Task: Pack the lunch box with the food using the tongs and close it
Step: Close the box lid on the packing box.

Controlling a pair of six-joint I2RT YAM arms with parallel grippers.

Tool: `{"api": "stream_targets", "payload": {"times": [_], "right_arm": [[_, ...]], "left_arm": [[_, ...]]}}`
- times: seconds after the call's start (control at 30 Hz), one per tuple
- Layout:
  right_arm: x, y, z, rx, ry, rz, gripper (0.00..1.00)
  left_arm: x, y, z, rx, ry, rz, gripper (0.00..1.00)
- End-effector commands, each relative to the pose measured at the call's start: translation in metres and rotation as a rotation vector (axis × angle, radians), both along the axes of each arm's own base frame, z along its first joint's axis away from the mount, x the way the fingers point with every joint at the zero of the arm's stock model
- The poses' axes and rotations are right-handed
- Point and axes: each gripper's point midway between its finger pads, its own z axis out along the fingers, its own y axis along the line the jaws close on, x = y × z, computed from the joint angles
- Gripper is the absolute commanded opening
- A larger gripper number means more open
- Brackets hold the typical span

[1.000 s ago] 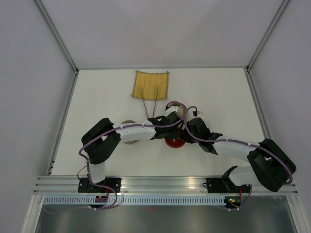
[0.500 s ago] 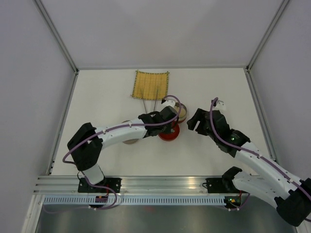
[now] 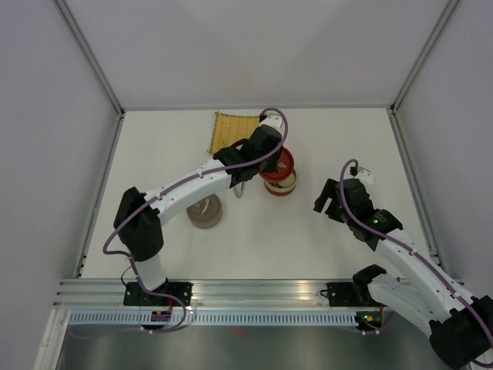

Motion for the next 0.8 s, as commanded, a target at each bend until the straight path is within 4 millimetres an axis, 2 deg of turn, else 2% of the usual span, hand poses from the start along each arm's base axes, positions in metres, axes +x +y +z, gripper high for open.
{"api": "stream_targets", "payload": {"times": [0.0, 0.13, 0.27, 0.37, 0.5, 0.77], "right_arm": [[0.0, -0.001, 0.006, -0.004, -0.023, 0.009, 0.89], [0.002, -0.004, 0.005, -0.023, -0.024, 0.006, 0.9], [0.005, -0.005, 0.005, -0.035, -0.019, 0.009, 0.91], [0.009, -0.002, 0.004, -0.03, -0.018, 0.021, 0.91], [0.012, 0.001, 0.004, -0.026, -0.015, 0.034, 0.91], [0.01, 0.0, 0.001, -0.021, -0.013, 0.033, 0.92]], "left_arm": [[0.013, -0.021, -0.013, 0.013, 0.025, -0.092, 0.02], [0.024, -0.037, -0.025, 0.0, 0.061, -0.119, 0.02], [0.028, -0.042, -0.043, 0.01, 0.102, -0.13, 0.02], [0.033, -0.043, -0.05, 0.004, 0.118, -0.122, 0.02], [0.038, -0.043, -0.071, -0.016, 0.184, -0.12, 0.02], [0.047, -0.037, -0.098, 0.024, 0.212, -0.09, 0.02]]}}
